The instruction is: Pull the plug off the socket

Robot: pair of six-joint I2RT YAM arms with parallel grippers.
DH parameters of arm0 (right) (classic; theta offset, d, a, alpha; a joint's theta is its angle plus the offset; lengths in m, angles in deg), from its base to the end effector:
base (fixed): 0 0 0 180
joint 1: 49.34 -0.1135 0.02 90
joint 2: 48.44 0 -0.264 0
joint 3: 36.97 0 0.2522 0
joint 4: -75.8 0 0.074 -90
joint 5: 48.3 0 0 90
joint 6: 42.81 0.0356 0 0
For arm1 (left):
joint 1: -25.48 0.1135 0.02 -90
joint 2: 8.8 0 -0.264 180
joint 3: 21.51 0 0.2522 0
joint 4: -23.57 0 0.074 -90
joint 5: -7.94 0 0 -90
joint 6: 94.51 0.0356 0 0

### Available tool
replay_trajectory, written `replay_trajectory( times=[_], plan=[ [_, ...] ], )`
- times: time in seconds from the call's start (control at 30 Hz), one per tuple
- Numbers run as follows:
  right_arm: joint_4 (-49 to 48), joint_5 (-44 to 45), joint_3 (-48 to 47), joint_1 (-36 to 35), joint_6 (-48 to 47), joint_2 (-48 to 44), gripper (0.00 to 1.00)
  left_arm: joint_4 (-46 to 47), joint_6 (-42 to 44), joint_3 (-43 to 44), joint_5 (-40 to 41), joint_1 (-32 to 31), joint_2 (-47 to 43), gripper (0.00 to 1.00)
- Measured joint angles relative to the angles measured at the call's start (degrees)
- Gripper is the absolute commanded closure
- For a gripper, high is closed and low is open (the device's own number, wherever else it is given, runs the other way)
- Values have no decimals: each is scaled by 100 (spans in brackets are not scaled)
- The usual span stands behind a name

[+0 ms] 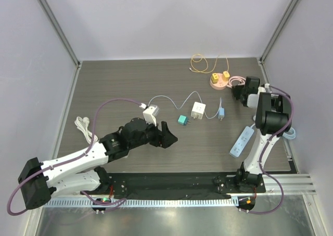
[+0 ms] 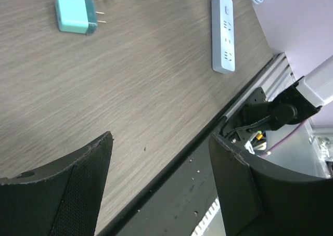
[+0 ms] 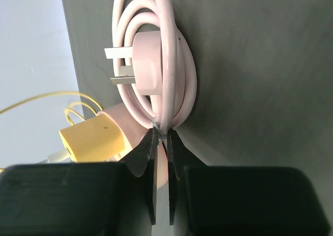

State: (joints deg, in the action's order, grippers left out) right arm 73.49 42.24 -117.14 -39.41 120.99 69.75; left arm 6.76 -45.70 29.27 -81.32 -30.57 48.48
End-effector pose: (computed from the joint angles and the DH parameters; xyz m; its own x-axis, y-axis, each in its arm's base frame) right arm 0.4259 -0.0749 0.1269 0.0124 0.9727 -0.2318 0.6023 0.1778 0.7782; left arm 0.1280 -0.1893 0.2637 -0.7082 -0.1272 -0.6945 0.4737 0.6438 -0.6010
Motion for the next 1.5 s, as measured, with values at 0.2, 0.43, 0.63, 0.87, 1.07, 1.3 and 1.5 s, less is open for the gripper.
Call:
replay_trajectory(
  times=[0.2,0.43,0.63,0.87,1.07,1.3,1.5],
  plan=[
    [-745,133,1853,-107,-11,-1158,99,-345,-166,240,-205,0,26,25],
    [-1768,442,3108,-352,-66,-1735,98,-1010,-131,1338,-181,4,621,24],
    [-2295,468,3246,-560,-243,-1731,80,-1340,11,2846,-79,92,1932,25],
    [-2590,431,3248,-623,-588,-1749,49,-1469,127,4743,-435,420,3993,31],
    [-2448,426,3191,-623,-1075,-2004,39,-1768,337,6277,-498,466,5484,34],
    [-2247,35,2677,-546,-1751,-2044,44,-1786,619,6968,26,424,6317,39],
    [-2369,-649,2415,-380,-1982,-1766,65,-1587,763,7272,385,404,6741,41]
  ],
)
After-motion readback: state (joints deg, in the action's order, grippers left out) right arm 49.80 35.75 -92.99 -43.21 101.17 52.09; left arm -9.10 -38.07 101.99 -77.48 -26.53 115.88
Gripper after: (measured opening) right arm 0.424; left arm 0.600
